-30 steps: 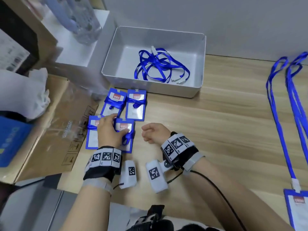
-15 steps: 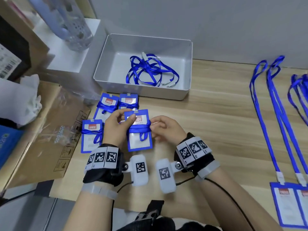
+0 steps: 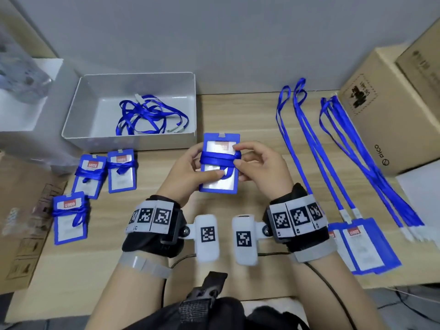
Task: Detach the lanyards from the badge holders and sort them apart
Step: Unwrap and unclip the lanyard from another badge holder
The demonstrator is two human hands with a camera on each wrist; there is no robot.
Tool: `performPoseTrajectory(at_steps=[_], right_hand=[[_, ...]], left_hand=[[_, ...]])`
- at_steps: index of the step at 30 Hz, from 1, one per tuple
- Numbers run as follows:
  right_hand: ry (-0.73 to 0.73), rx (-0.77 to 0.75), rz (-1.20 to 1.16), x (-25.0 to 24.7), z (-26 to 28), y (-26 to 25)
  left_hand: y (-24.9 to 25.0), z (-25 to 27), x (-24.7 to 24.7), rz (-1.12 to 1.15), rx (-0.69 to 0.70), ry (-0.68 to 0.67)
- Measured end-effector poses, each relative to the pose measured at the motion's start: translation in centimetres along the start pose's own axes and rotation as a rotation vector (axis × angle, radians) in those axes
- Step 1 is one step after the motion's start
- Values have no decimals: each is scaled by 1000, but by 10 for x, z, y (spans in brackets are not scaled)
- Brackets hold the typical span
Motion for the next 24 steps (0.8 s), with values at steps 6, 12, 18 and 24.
performPoseTrajectory(at_steps=[6, 12, 18, 24], right_hand=[[-9, -28, 76, -19, 7, 6], [-2, 37, -42, -21, 8, 12], [111, 62, -191, -37, 3, 12], [86, 6, -441, -44, 4, -9]], left_hand=[[3, 4, 17, -109, 68, 54], [1, 4, 13, -134, 140, 161], [-5, 3, 1, -291, 159, 134], [-12, 6, -10, -521, 223, 134]])
Point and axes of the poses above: each hand's wrist, its own z-axis away from the middle knuckle, its own x-axis out of the palm, y = z × x, the point moved 8 cm from there along -z, towards the middle knuckle, and after that the axes turned 15 degrees about y, right-handed, at the moved point
